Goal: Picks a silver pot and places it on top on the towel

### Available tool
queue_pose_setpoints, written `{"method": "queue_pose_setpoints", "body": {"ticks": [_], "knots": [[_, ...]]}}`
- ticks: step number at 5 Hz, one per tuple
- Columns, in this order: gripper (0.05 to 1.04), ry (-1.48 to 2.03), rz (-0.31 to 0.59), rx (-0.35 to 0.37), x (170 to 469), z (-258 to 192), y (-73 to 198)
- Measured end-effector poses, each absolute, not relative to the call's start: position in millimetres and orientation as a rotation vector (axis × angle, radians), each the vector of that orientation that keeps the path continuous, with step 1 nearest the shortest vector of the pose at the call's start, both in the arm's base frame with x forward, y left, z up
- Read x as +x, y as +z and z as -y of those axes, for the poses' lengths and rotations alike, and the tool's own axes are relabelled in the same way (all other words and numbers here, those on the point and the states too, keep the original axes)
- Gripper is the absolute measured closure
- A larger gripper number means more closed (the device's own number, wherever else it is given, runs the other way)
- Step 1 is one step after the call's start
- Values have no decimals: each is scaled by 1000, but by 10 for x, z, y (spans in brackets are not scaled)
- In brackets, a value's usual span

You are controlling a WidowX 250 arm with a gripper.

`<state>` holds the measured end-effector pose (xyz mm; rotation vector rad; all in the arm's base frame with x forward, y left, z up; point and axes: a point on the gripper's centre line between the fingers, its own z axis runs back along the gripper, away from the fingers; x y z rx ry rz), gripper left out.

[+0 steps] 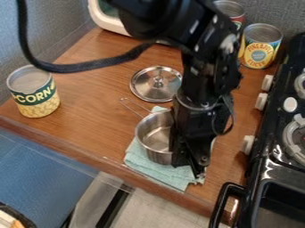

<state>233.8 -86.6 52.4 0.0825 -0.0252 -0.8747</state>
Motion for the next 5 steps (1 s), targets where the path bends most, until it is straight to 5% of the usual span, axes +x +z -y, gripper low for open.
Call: {"method": "queue_pose_setpoints", "body": {"ticks": [1,2,4,5], "knots": [[979,-853,-12,87,2329,849,410],[800,-774,-66,73,2298,780,361],[212,-575,29,11,2297,852,800],[68,-432,57,35,2314,777,1006]]}}
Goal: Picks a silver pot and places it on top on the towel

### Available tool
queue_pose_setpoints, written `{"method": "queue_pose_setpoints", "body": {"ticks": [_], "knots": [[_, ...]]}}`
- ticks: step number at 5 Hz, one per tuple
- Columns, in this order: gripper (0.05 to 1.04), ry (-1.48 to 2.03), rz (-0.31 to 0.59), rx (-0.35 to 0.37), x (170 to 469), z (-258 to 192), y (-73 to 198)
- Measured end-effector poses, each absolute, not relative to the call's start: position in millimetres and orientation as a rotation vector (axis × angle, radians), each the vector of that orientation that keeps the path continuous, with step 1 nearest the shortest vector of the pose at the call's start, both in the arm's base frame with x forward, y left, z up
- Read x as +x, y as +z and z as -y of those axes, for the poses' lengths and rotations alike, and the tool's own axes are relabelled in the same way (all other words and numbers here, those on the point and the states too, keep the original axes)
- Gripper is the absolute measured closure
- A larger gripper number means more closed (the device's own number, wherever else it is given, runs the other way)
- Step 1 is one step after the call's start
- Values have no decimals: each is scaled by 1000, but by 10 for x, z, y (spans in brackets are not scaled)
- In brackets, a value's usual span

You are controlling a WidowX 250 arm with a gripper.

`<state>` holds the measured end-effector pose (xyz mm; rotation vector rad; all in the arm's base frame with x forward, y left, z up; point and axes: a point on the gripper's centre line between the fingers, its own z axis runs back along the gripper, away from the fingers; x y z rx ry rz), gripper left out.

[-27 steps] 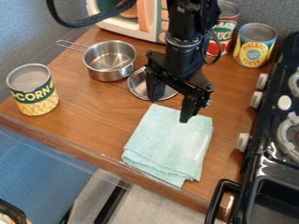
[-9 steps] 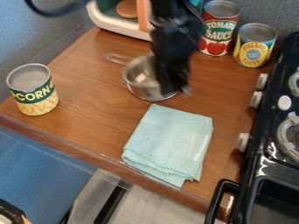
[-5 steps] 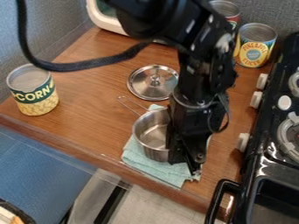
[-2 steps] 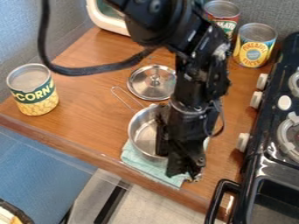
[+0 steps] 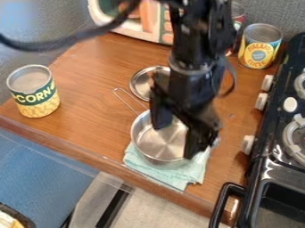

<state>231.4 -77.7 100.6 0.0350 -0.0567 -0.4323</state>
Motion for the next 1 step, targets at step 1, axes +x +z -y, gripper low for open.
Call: {"method": "queue_pose_setpoints", "body": {"ticks": [1], "knots": [[73,-350,63,77,2341,712,1081]]}}
